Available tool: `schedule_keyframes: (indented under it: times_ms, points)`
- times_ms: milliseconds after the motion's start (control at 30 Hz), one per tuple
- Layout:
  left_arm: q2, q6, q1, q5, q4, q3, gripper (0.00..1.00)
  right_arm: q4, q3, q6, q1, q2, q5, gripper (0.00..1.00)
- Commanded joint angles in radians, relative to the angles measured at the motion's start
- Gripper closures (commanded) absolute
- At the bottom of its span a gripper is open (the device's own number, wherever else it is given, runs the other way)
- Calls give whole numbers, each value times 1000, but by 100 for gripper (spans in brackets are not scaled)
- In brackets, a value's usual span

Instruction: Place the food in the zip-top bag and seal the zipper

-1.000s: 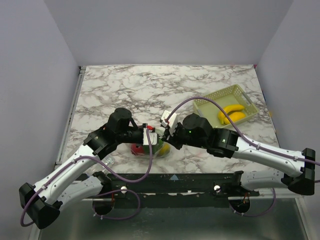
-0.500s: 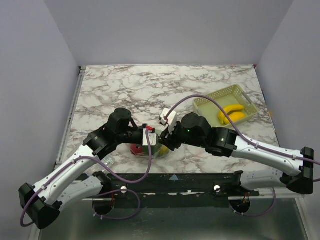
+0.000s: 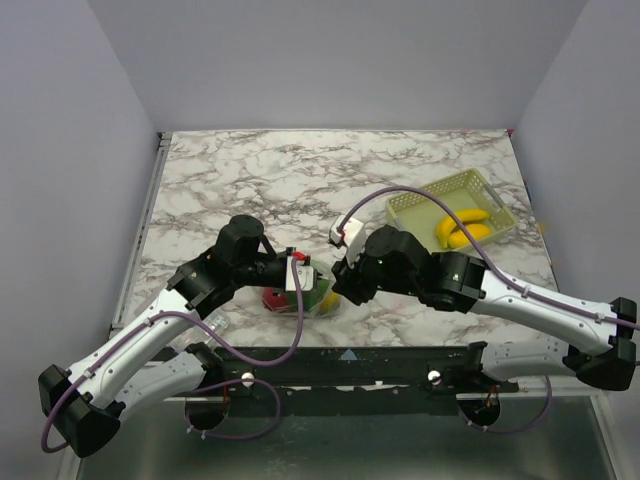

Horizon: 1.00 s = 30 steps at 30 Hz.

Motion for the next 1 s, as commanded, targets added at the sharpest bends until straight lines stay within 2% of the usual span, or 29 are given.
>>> schedule_keyframes:
  times_ms: [0, 167, 267, 300, 367, 400, 467, 533, 567, 600, 667, 767, 900, 967]
  points:
    - [-7, 0, -5, 50, 29, 29, 100, -88, 78, 5, 0, 39, 19, 61]
    - [-9, 0, -5, 50, 30, 30, 100, -100, 103, -7, 0, 99, 22, 73]
    - [-13, -2, -5, 51, 31, 28, 100, -88, 104, -11, 0, 112, 34, 88]
    - [-15, -2, -4, 54, 32, 28, 100, -82, 102, -13, 0, 113, 45, 97]
    - [-18, -3, -5, 60, 34, 25, 100, -65, 92, -17, 0, 107, 62, 100]
    - [-23, -12, -4, 62, 44, 21, 90, -54, 83, -22, 0, 101, 69, 100]
    - [-28, -33, -5, 89, 62, 13, 63, -38, 73, -32, 1, 93, 74, 100]
    - [-28, -64, -6, 127, 84, 14, 43, -34, 74, -38, 0, 97, 61, 100]
    - [-27, -72, -6, 135, 93, 16, 35, -34, 77, -41, 0, 101, 56, 100]
    - [-24, -81, -5, 143, 104, 17, 33, -35, 78, -44, 0, 105, 52, 100]
    - [-10, -96, -4, 153, 115, 21, 33, -33, 77, -48, 0, 110, 48, 100]
    - [9, -107, -5, 162, 114, 34, 39, -29, 78, -51, 0, 108, 45, 100]
    - [23, -116, -5, 176, 117, 45, 59, -22, 72, -52, 0, 100, 44, 100]
    - [27, -128, -5, 183, 131, 45, 65, -20, 70, -51, 0, 96, 46, 100]
